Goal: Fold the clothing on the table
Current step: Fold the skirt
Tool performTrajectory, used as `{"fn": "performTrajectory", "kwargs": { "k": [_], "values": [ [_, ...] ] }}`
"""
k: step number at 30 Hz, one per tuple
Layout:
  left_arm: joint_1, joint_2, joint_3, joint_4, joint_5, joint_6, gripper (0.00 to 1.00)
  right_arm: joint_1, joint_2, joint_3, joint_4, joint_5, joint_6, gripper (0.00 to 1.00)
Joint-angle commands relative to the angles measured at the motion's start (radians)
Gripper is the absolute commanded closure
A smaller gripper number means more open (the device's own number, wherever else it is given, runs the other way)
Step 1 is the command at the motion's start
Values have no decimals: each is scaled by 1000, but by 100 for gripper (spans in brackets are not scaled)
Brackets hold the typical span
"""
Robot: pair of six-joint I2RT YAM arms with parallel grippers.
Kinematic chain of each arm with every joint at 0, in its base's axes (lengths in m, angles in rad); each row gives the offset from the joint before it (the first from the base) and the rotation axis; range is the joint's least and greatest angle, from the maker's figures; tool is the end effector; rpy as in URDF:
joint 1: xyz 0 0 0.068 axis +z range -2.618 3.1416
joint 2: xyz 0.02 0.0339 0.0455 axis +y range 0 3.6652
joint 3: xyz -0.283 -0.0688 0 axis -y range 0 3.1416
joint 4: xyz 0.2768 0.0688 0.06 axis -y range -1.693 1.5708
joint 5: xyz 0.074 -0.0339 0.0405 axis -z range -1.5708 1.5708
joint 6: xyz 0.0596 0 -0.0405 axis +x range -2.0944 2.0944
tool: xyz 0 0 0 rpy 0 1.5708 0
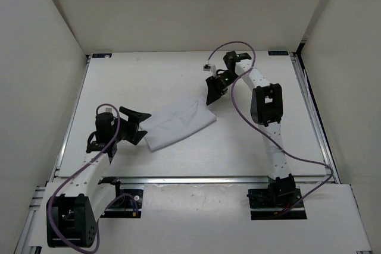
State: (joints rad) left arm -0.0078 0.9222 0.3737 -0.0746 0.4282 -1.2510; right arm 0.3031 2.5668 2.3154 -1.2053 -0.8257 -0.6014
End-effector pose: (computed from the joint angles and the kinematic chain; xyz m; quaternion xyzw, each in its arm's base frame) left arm 0.2205 -0.0265 0.1711 -0.4275 0.7633 -0.4153 0.2492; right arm 0.5153 0.2070 0.1429 -0.4202 0.8126 0.3884 0.1112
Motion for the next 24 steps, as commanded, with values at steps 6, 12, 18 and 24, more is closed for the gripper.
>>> {"fn": "performTrajectory", "kwargs": {
  "k": [6,12,18,24],
  "values": [
    [54,-95,-51,-2,-2,-47,1,36,73,136,12,22,25,29],
    [81,-157,-91,-5,4,-74,2,59,96,159,1,59,-14,31],
    [88,-198,-102,-25,-2,-82,1,-2,102,245,76,99,121,33],
    [88,-198,-98,-33,-17,-70,1,-6,112,358,56,92,108,33]
  ]
}}
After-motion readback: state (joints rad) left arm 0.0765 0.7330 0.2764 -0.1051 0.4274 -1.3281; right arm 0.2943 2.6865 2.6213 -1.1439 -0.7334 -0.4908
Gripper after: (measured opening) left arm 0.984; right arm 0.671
